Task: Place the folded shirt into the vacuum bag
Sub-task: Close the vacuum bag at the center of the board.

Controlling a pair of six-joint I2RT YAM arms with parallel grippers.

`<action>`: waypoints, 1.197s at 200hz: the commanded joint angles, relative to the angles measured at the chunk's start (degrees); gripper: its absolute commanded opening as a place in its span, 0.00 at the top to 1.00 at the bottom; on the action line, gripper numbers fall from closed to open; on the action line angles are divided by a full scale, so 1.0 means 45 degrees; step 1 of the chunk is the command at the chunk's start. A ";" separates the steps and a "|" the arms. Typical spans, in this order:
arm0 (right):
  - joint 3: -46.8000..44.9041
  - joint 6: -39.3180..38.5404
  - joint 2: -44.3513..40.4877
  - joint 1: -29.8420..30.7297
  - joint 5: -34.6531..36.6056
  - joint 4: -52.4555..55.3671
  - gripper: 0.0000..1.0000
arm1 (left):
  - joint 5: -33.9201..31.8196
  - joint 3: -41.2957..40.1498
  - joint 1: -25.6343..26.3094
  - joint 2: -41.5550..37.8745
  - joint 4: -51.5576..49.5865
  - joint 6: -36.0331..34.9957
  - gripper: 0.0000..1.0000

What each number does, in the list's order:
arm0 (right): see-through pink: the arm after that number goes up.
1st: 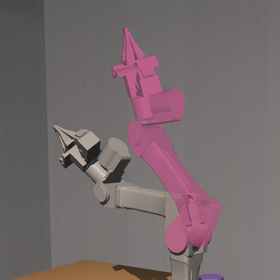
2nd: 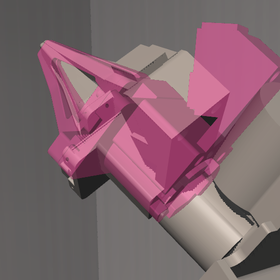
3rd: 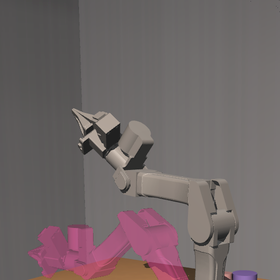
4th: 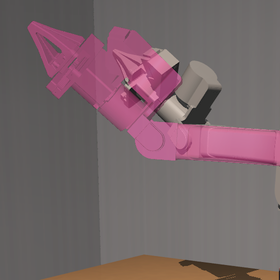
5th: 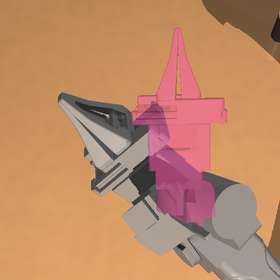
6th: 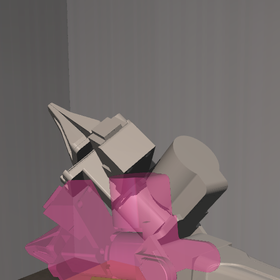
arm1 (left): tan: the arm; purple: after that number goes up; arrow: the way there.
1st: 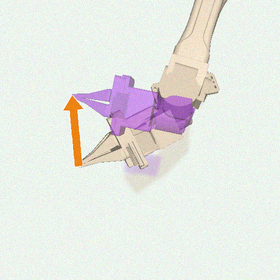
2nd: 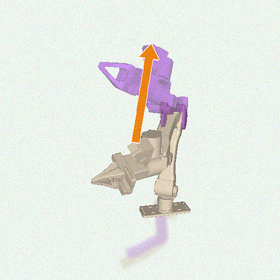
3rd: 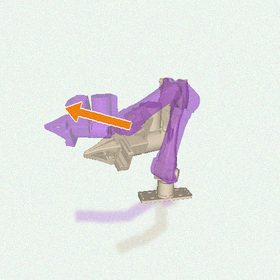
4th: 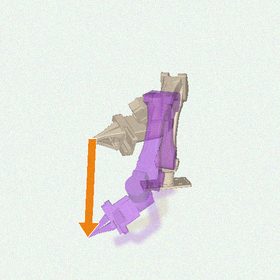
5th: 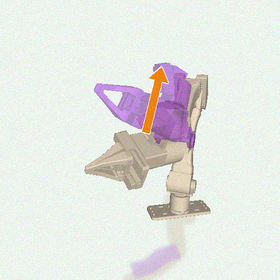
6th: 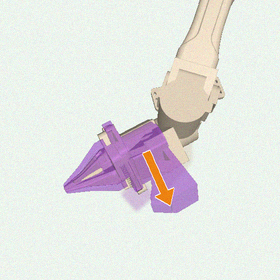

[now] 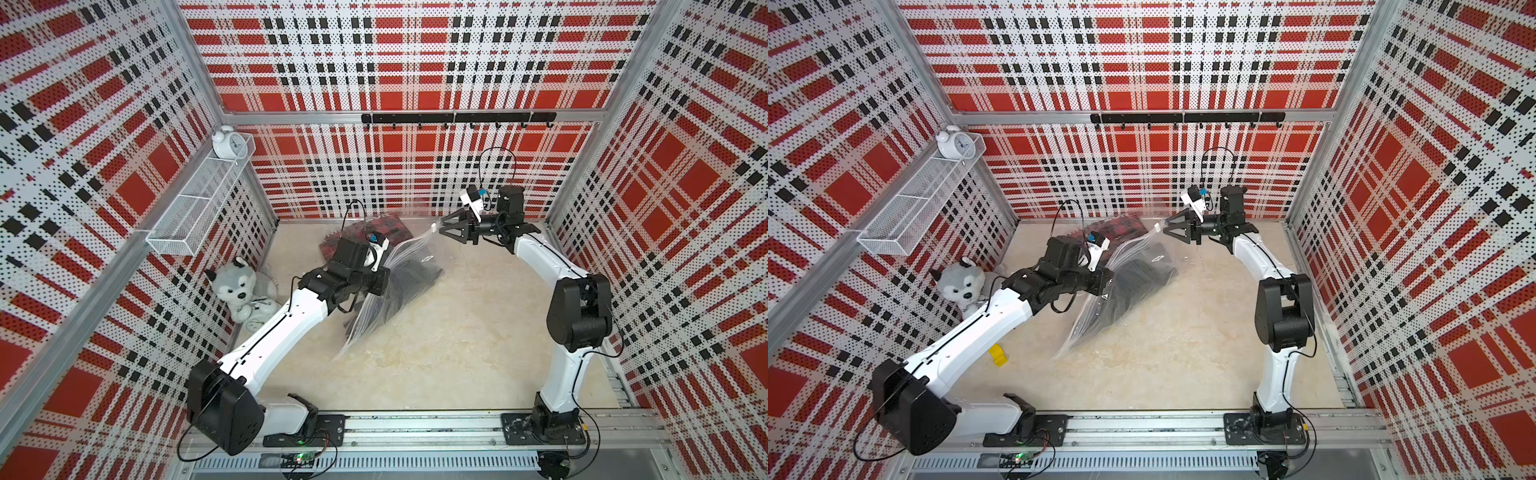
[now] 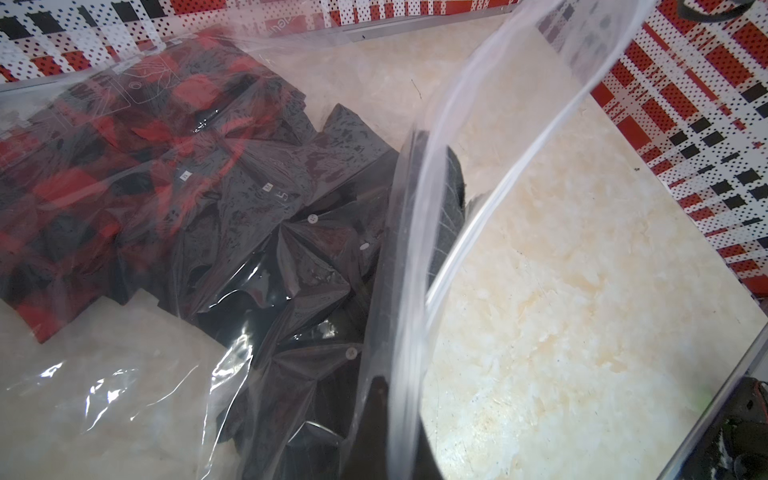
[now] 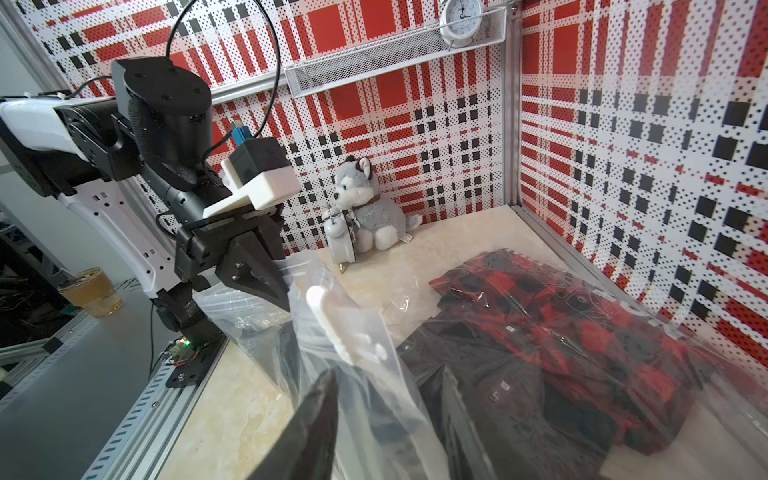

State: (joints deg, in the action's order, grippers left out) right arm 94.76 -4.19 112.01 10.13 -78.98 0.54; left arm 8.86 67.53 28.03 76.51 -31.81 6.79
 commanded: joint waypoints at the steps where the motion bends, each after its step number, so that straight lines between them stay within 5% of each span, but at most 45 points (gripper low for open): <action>1: 0.0207 0.0010 0.0174 0.0141 -0.0585 -0.0081 0.64 | 0.0023 -0.0074 -0.0155 0.0049 0.0507 -0.0043 1.00; 62: -0.0258 -0.0026 -0.0265 0.0176 -0.0411 0.0163 1.00 | 0.0130 -0.0155 -0.0078 0.0029 0.0517 -0.0007 1.00; 95: -0.0458 -0.1628 -0.0950 0.0132 0.0538 0.2129 1.00 | 0.0515 -0.0317 0.0131 -0.0088 0.0573 0.0001 0.93; 117: -0.0520 -0.2270 -0.1336 0.0132 0.1540 0.3266 1.00 | 0.0768 -0.0348 0.0441 -0.0012 0.0610 0.0015 0.59; 136: -0.0937 -0.2279 -0.1737 0.0037 0.2242 0.3534 1.00 | 0.0609 -0.0174 0.0914 0.0101 0.0609 0.0035 0.47; 186: -0.4073 0.1832 -0.3615 -0.0677 0.4928 -0.0577 1.00 | 0.0184 0.1459 0.1973 0.0892 0.0343 -0.0072 0.27; 239: -0.6552 0.3398 -0.4839 -0.0883 0.4427 -0.3881 1.00 | -0.0577 0.5665 0.3417 0.3625 -0.0884 -0.1065 0.21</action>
State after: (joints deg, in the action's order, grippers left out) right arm 67.72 5.67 93.06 6.59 -59.31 -6.35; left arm 8.58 85.69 41.28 88.09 -32.97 5.26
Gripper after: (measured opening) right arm 0.042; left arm 0.793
